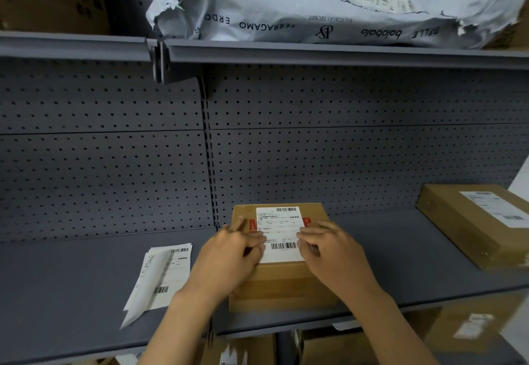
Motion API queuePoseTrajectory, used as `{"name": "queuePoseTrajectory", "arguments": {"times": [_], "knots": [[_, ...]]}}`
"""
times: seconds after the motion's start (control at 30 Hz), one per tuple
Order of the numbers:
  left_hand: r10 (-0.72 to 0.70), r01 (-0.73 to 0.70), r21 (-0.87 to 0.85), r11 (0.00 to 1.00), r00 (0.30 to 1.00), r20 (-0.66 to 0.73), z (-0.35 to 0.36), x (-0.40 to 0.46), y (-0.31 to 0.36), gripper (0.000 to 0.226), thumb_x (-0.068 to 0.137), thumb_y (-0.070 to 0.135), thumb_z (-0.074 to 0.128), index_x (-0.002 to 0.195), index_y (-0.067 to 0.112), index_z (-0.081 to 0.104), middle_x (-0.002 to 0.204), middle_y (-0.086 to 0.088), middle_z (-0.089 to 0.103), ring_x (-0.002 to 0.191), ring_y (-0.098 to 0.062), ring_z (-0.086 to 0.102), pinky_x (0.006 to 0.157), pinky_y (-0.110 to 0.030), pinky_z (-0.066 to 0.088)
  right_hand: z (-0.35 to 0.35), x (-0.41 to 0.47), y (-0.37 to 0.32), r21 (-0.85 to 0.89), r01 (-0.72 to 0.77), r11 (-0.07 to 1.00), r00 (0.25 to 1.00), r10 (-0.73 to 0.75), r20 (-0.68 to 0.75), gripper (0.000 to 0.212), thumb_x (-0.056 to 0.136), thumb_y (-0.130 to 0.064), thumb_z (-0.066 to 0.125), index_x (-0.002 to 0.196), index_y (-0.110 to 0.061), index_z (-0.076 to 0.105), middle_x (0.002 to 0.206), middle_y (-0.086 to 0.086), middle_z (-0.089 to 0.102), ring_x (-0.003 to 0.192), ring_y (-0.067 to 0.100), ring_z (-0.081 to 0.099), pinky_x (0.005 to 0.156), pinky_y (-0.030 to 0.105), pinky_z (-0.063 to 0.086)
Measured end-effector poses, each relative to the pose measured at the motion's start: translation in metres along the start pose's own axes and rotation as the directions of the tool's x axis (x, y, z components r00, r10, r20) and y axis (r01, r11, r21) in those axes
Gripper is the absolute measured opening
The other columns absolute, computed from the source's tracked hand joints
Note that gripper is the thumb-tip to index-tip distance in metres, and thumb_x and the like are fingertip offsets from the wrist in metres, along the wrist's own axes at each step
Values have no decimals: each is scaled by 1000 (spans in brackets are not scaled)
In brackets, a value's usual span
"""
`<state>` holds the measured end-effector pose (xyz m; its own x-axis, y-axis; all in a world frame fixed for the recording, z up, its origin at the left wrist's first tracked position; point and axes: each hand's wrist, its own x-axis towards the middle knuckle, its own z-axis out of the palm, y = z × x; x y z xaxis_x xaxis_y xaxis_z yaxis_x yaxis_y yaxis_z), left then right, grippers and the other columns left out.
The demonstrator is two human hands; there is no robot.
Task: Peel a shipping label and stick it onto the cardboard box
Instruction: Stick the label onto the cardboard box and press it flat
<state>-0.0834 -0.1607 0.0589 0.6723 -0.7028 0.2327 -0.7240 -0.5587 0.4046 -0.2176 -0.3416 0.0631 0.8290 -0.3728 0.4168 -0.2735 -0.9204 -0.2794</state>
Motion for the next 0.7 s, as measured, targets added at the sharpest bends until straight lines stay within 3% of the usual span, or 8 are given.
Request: {"name": "queuePoseTrajectory", "arguments": {"times": [0.1, 0.2, 0.3, 0.37, 0.5, 0.6, 0.7], "knots": [[1, 0, -62, 998, 1000, 11, -1, -1, -11, 31, 95, 51, 53, 121, 47, 70, 138, 26, 60, 150, -6, 31, 113, -40, 43, -3, -4, 9, -2, -34, 999, 999, 34, -17, 29, 95, -37, 56, 116, -32, 75, 123, -20, 70, 131, 10, 53, 101, 30, 46], [-12, 5, -174, 985, 999, -37, -6, -7, -5, 25, 96, 43, 60, 117, 44, 74, 130, 27, 66, 148, -1, 31, 115, -35, 40, -1, -4, 8, -11, -36, 999, 998, 35, -51, 26, 92, -32, 60, 109, -26, 79, 116, -12, 75, 124, 17, 60, 102, 35, 46], [-20, -7, -210, 978, 992, -124, -3, -10, 12, 33, 97, 41, 59, 129, 41, 68, 141, 20, 60, 148, -3, 32, 113, -28, 35, 3, -1, -8, 17, -24, 1000, 997, 25, -68, 34, 92, -37, 54, 113, -23, 77, 117, -6, 75, 120, 18, 61, 102, 35, 47], [-18, -17, -201, 980, 985, -170, 4, -10, 24, 43, 98, 40, 57, 140, 36, 58, 150, 17, 50, 153, -4, 20, 109, -27, 35, 6, 1, -22, 41, -11, 999, 997, 14, -76, 38, 92, -41, 52, 119, -25, 72, 120, -7, 73, 122, 15, 59, 99, 32, 46], [-48, 10, -147, 989, 964, -260, 18, -10, 33, 59, 97, 38, 60, 152, 26, 43, 162, 6, 28, 156, -16, -10, 121, -38, 25, 13, 1, -38, 4, -51, 999, 997, 51, -58, 43, 93, -47, 51, 132, -30, 62, 131, -10, 65, 130, 13, 50, 99, 31, 44], [-88, 54, -146, 988, 968, -235, 17, -14, 26, 68, 93, 45, 62, 154, 30, 37, 167, 3, 20, 157, -26, -13, 123, -44, 18, 15, -1, -28, 35, -109, 993, 993, 111, -42, 50, 91, -51, 50, 133, -27, 60, 134, -7, 63, 132, 15, 47, 104, 36, 45], [-137, 105, -159, 982, 969, -207, 8, -21, 13, 68, 91, 51, 62, 152, 40, 35, 169, 2, 16, 157, -26, -14, 123, -48, 17, 10, -5, -10, 46, -187, 981, 981, 189, -34, 49, 93, -50, 52, 136, -27, 57, 136, -6, 61, 136, 16, 41, 102, 38, 47]]}}
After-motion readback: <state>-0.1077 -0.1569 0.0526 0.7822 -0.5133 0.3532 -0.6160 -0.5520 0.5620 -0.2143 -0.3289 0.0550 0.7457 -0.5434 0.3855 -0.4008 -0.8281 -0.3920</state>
